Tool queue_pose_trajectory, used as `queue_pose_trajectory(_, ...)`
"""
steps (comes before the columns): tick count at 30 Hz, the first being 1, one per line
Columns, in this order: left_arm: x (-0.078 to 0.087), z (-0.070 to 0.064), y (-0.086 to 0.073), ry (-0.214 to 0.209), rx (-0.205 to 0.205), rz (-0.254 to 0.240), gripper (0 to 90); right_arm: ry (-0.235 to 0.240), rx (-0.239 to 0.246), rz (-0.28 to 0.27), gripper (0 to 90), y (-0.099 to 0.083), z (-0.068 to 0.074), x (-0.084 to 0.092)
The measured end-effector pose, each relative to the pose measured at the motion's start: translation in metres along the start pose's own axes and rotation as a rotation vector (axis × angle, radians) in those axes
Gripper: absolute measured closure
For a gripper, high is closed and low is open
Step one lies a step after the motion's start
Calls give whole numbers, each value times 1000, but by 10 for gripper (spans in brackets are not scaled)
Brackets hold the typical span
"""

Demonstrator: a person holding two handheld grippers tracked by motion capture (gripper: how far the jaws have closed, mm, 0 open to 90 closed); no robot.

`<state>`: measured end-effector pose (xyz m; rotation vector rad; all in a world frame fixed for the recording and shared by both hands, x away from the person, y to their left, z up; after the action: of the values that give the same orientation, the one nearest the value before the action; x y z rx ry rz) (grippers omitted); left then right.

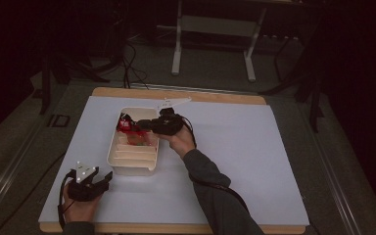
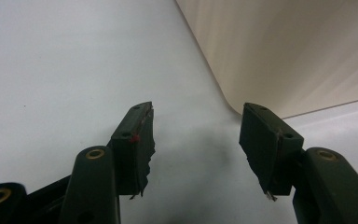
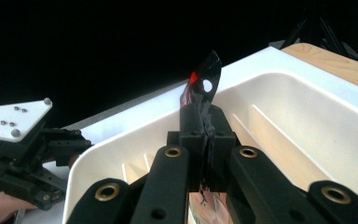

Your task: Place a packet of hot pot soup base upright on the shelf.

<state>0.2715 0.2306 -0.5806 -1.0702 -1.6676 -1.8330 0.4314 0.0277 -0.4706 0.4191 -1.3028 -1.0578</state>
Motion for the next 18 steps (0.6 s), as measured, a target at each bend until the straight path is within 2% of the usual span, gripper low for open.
queue_pose_trajectory(9,0,0,0,2,-1,2,446,-28,20,34,878,-8,-2,2)
queue_pose_trajectory(11,0,0,0,1,-2,4,446,-57,27,52,878,-13,-3,2)
queue_pose_trajectory(15,-1,0,0,2,-1,8,446,-84,39,83,877,-19,-4,0)
queue_pose_trajectory(18,-1,0,0,4,3,8,446,-85,37,90,874,-22,-6,0)
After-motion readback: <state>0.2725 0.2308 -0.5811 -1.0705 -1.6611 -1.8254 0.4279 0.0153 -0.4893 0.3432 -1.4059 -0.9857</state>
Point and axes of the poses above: each handheld gripper's, and its own axes: x roughly backward along the jaws, y roughly out of its top, z roughly to its left, the point moved 5 cm from there along -x, roughly forward along the jaws, and after that the axes turned 13 degrees about z, right-handed, at the moved point
